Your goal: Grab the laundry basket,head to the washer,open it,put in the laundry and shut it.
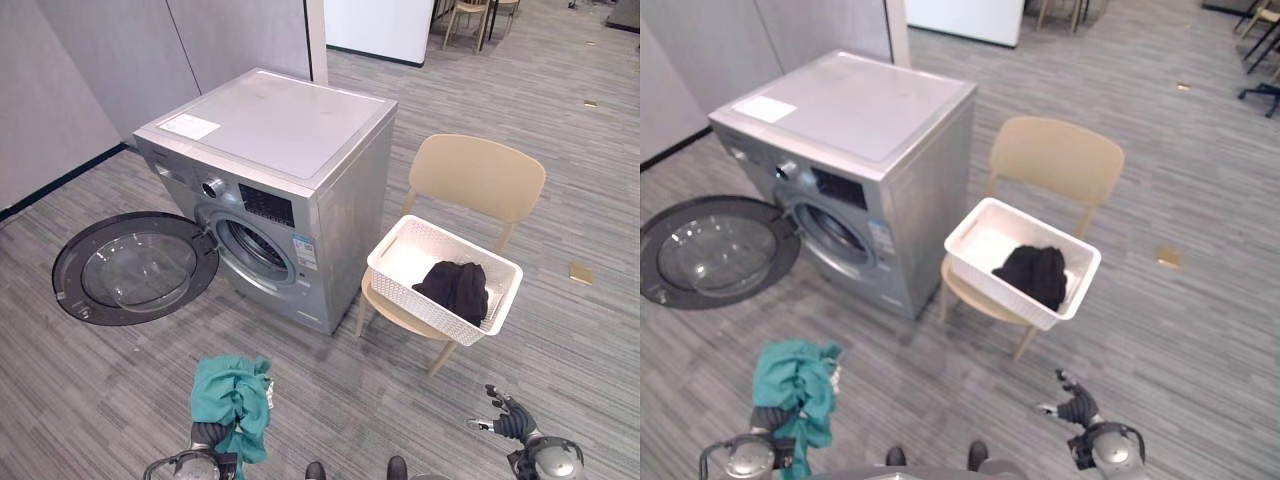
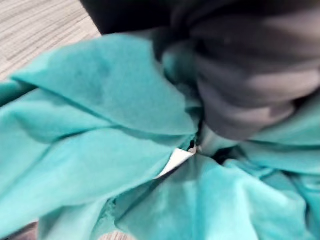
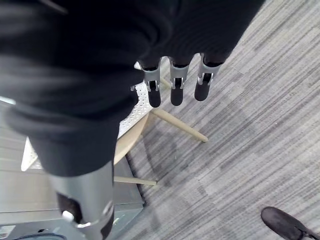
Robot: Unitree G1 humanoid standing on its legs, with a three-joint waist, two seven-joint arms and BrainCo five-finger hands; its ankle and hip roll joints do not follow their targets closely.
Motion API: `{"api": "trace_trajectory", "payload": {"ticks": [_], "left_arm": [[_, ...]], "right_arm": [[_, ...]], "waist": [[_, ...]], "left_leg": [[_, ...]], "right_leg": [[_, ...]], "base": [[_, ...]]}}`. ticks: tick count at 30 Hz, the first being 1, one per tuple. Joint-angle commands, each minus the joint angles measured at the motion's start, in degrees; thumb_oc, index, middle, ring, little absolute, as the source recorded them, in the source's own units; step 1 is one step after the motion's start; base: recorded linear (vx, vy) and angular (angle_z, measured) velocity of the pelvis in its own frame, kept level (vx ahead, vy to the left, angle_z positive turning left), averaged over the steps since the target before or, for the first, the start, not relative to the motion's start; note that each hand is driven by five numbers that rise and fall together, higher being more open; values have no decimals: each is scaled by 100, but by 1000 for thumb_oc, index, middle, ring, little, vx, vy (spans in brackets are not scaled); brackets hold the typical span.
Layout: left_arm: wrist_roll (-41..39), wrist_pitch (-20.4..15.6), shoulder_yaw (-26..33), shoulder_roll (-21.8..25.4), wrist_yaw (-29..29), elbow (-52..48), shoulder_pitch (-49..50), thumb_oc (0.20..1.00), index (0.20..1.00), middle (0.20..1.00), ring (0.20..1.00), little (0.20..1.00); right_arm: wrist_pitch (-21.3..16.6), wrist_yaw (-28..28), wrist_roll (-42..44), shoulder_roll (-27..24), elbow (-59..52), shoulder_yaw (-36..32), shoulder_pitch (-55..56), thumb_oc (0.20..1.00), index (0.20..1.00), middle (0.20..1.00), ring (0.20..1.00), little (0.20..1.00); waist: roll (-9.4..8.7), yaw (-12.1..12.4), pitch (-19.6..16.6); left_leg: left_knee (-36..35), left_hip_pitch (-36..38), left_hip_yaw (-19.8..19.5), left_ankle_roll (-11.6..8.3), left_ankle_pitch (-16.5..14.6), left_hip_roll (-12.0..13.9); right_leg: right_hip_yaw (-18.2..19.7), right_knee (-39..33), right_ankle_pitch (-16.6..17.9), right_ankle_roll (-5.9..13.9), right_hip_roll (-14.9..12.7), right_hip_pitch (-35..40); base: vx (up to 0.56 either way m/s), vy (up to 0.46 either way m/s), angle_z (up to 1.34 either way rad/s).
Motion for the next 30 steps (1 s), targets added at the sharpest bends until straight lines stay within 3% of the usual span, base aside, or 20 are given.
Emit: {"api": "trace_trajectory", "payload": {"ticks": [1, 2, 4, 6, 7, 8, 9, 12, 16, 18, 20, 21, 22, 23, 25, 26, 27, 29, 30], "left_arm": [[-467, -291, 278, 138, 272, -39, -546, 200, 200, 200, 200, 200], [-616, -327, 254, 84, 339, 58, -661, 200, 200, 200, 200, 200], [-698, -337, 245, 46, 372, 111, -726, 200, 200, 200, 200, 200], [-725, -323, 237, 17, 394, 65, -703, 200, 200, 200, 200, 200], [-628, -306, 199, 30, 395, 96, -725, 200, 200, 200, 200, 200], [-627, -306, 200, 31, 395, 96, -727, 200, 200, 200, 200, 200], [-597, -299, 156, 22, 399, 151, -801, 200, 200, 200, 200, 200], [-576, -296, 117, -12, 374, 205, -814, 200, 200, 200, 200, 200], [-398, -222, 49, 1, 297, 247, -735, 200, 200, 200, 200, 200], [-334, -201, 28, 136, 239, 192, -755, 200, 200, 200, 200, 200], [-279, -166, -25, 231, 217, 134, -801, 200, 200, 200, 200, 200], [-279, -165, -21, 233, 216, 135, -805, 200, 200, 200, 200, 200], [-222, -169, -109, 286, 226, 81, -853, 200, 200, 200, 200, 200], [-222, -169, -109, 286, 226, 81, -855, 200, 200, 200, 200, 200], [-216, -171, -185, 279, 200, -1, -895, 200, 200, 200, 200, 200], [-220, -179, -205, 247, 171, -8, -913, 200, 200, 200, 200, 200], [-205, -161, -349, 184, 137, 46, -972, 200, 200, 200, 200, 200], [-186, -147, -390, 168, 107, 55, -985, 200, 200, 200, 200, 200], [-121, -134, -462, 121, 26, 12, -1006, 200, 200, 200, 200, 200]], "right_arm": [[-160, -203, -26, 103, -156, -18, -417, 1000, 1000, 1000, 1000, 1000], [-162, -329, -23, 145, -66, -29, -444, 1000, 1000, 1000, 1000, 1000], [-160, -392, -22, 182, 6, -31, -457, 1000, 1000, 1000, 1000, 1000], [-110, -455, -77, 197, 76, 20, -474, 1000, 1000, 1000, 1000, 1000], [-95, -527, -96, 213, 158, 56, -503, 1000, 1000, 1000, 1000, 1000], [-97, -528, -96, 215, 163, 57, -508, 1000, 1000, 1000, 1000, 1000], [-49, -584, -84, 238, 195, 65, -541, 1000, 1000, 1000, 1000, 1000], [-34, -609, -139, 271, 220, 112, -555, 1000, 1000, 1000, 1000, 1000], [7, -558, -190, 422, 294, 218, -625, 1000, 1000, 1000, 1000, 1000], [31, -503, -177, 560, 237, 371, -741, 1000, 1000, 1000, 1000, 1000], [48, -476, -168, 623, 163, 498, -879, 1000, 1000, 1000, 1000, 1000], [49, -476, -168, 625, 165, 499, -885, 1000, 1000, 1000, 1000, 1000], [19, -510, -147, 689, 80, 597, -981, 1000, 1000, 1000, 1000, 1000], [20, -511, -147, 688, 79, 598, -983, 1000, 1000, 1000, 1000, 1000], [-9, -511, -108, 684, -50, 637, -994, 1000, 1000, 1000, 1000, 1000], [-18, -514, -57, 682, -66, 656, -1027, 1000, 1000, 1000, 1000, 1000], [-14, -537, 18, 675, -28, 673, -1049, 1000, 1000, 1000, 1000, 1000], [-6, -542, 32, 669, -23, 649, -1021, 1000, 1000, 1000, 1000, 1000], [1, -543, 19, 658, 50, 590, -971, 1000, 1000, 1000, 1000, 1000]], "waist": [[-369, 157, 554], [-397, 214, 640], [-401, 224, 657], [-380, 270, 637], [-408, 317, 641], [-410, 308, 639], [-430, 318, 641], [-433, 315, 596], [-563, 328, 445], [-706, 377, 488], [-742, 359, 581], [-750, 368, 584], [-705, 299, 670], [-712, 314, 670], [-621, 152, 773], [-553, 98, 828], [-544, -42, 943], [-552, -110, 971], [-571, -218, 978]], "left_leg": [[442, -507, -450, -153, -134, -179], [728, -783, -389, -183, -156, -153], [778, -904, -240, -175, -136, -80], [581, -954, 116, -157, -22, 58], [420, -1022, 309, -245, 57, 155], [413, -1027, 301, -245, 67, 151], [259, -1195, 596, -289, 230, 295], [97, -1157, 831, -293, 280, 412], [348, -1168, 835, -173, 109, 211], [469, -1006, 809, 44, -220, -43], [450, -842, 743, 201, -371, -193], [444, -837, 757, 211, -376, -203], [309, -624, 641, 289, -448, -283], [296, -618, 658, 291, -448, -288], [55, -357, 453, 312, -447, -366], [-40, -286, 451, 334, -347, -367], [-165, 18, 257, 350, -445, -514], [-175, 102, 127, 353, -499, -580], [-167, 236, -83, 354, -597, -712]], "right_leg": [[-397, 2, -447, 305, -262, 368], [-697, -1, -494, 280, -349, 383], [-894, -32, -510, 285, -391, 401], [-1163, -104, -506, 311, -440, 442], [-1363, -155, -600, 369, -503, 575], [-1373, -157, -600, 370, -505, 573], [-1619, -192, -619, 411, -603, 680], [-1824, -183, -672, 462, -670, 833], [-1877, 0, -678, 561, -929, 1070], [-1703, 764, -330, 661, -1324, 863], [-1409, 1351, 23, 711, -1465, 548], [-1388, 1375, 20, 724, -1480, 530], [-944, 1755, -8, 690, -1238, 167], [-922, 1788, -25, 690, -1247, 142], [-390, 1958, -302, 595, -731, -395], [-328, 1738, -262, 505, -518, -622], [-242, 1187, -13, 507, -269, -1056], [-203, 895, 105, 558, -186, -1147], [-117, 400, 327, 657, -98, -1266]], "base": [[-181, -104, 36], [-48, -38, 75], [-29, -13, 104], [88, 68, 107], [140, 76, 98], [216, 176, 80], [99, 128, 90], [208, 212, 94], [329, 280, 27], [378, 381, 21], [178, 229, 31], [214, 237, 26], [142, 144, 14], [232, 202, 15], [164, 125, 24], [291, 108, 51], [304, 43, 34], [285, -19, 11], [190, -37, 59]]}}
